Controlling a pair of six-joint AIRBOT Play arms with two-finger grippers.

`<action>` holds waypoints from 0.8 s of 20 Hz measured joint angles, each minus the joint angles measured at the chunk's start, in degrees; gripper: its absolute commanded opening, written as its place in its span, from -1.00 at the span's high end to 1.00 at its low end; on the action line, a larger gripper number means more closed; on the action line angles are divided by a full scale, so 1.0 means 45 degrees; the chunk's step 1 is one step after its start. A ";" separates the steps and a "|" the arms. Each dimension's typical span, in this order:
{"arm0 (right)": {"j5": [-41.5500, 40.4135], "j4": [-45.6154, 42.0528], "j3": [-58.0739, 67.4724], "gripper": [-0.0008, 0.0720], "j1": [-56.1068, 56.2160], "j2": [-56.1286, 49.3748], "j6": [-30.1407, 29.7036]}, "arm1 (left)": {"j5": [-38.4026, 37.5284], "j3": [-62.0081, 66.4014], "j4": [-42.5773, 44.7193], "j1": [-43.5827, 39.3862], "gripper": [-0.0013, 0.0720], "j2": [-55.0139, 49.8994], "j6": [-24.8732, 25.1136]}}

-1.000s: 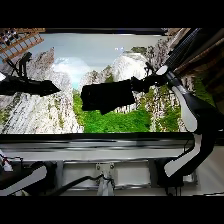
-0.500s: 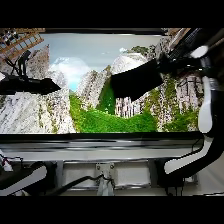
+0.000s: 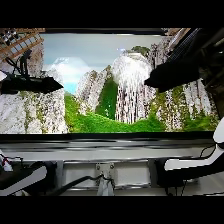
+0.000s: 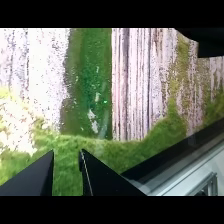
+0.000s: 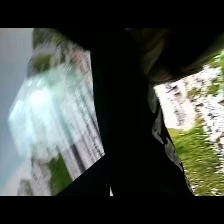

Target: Fold the clothes and pants, and hang the long-sleeved shirts on hangers.

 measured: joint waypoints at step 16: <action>0.0155 -0.4439 -0.6295 0.92 -0.2841 0.5183 0.3512 | 0.0015 0.0000 -0.0005 -0.0136 0.48 0.0000 0.0151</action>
